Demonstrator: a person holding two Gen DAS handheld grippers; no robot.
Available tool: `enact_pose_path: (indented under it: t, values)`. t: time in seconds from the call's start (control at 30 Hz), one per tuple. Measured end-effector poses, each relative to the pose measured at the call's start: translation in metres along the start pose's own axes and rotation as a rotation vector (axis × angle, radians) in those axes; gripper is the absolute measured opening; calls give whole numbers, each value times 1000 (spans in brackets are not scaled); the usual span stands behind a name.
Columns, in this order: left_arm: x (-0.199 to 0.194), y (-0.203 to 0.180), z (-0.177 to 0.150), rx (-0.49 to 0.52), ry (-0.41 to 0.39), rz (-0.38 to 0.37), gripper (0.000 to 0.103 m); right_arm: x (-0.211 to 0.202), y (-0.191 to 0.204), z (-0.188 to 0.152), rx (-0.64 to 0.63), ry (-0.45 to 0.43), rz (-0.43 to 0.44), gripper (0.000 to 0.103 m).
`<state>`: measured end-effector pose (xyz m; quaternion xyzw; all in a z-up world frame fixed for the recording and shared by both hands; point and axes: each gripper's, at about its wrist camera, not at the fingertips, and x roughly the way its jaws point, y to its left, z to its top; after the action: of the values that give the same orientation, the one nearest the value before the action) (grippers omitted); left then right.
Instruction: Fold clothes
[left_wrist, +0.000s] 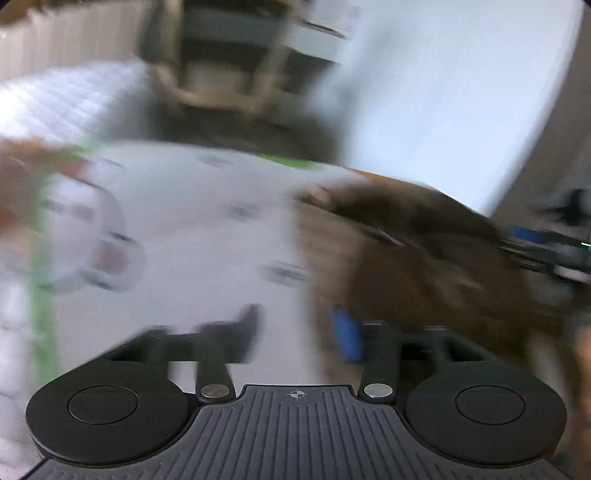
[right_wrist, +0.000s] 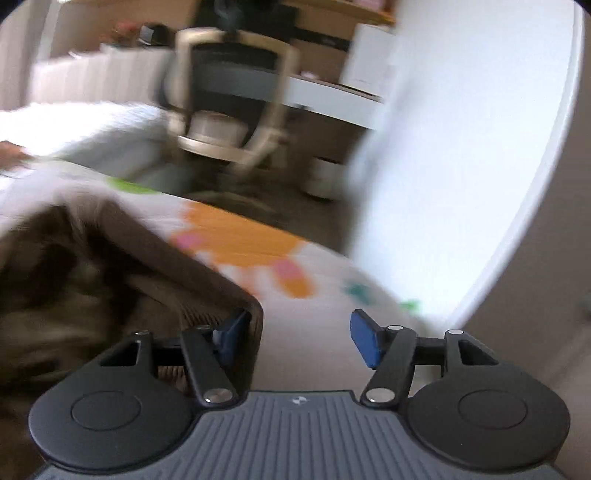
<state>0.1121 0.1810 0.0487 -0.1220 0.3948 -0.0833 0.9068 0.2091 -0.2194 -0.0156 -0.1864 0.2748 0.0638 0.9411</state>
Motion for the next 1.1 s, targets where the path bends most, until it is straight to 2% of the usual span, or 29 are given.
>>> enact_pose_path:
  t: [0.03, 0.1, 0.13, 0.2, 0.27, 0.3, 0.33, 0.37, 0.43, 0.5, 0.53, 0.57, 0.63, 0.77, 0.83, 0.93, 0.97, 1.0, 1.07, 1.1]
  values:
    - [2, -8, -1, -13, 23, -69, 81, 7, 1, -1, -17, 11, -28, 68]
    - [14, -36, -10, 45, 82, -151, 90, 12, 0, -2, 17, 21, 2, 69]
    - [23, -52, -16, 81, 111, -162, 95, 11, -1, -3, 45, 15, 25, 70]
    - [42, -70, -24, 131, 151, -138, 95, 3, -1, -3, 101, -17, 79, 76]
    - [55, -82, -38, 171, 157, -77, 93, -9, 6, -3, 127, -63, 149, 79]
    - [61, -84, -41, 202, 145, -58, 84, -15, 10, -3, 140, -86, 184, 79]
    - [65, -87, -47, 268, 119, -44, 61, -20, 13, -3, 152, -110, 219, 80]
    - [66, -91, -51, 332, 94, -15, 53, -26, 17, -3, 164, -133, 254, 82]
    - [59, -86, -55, 361, 73, 0, 27, -34, 22, -5, 162, -155, 323, 84]
    - [47, -71, -49, 325, 76, 0, 15, -41, 30, -8, 130, -159, 362, 87]
    - [38, -64, -45, 313, 73, 12, 14, -42, 35, -10, 103, -156, 368, 89]
    - [33, -53, -42, 313, 57, 61, 14, -43, 40, -12, 76, -153, 373, 92]
    - [21, -31, -34, 314, 26, 158, 14, -38, 47, -14, 19, -123, 331, 95]
    - [9, 37, -10, 212, -45, 399, 14, -21, 48, -17, -25, -45, 230, 96]
    - [5, 71, 1, 171, -80, 530, 12, -15, 40, -18, -26, -18, 207, 96]
    - [-6, 111, 17, 88, -113, 657, 12, -10, 28, -20, -57, -18, 72, 98]
    - [-13, 122, 20, 36, -120, 656, 12, -9, 26, -20, -59, -21, 33, 98]
    - [-20, 129, 22, -17, -123, 630, 18, -9, 25, -20, -60, -25, -6, 98]
    - [-30, 126, 23, -81, -140, 540, 35, -7, 22, -20, -62, -32, -84, 98]
    - [-35, 115, 21, -76, -150, 488, 52, -7, 21, -20, -63, -35, -123, 98]
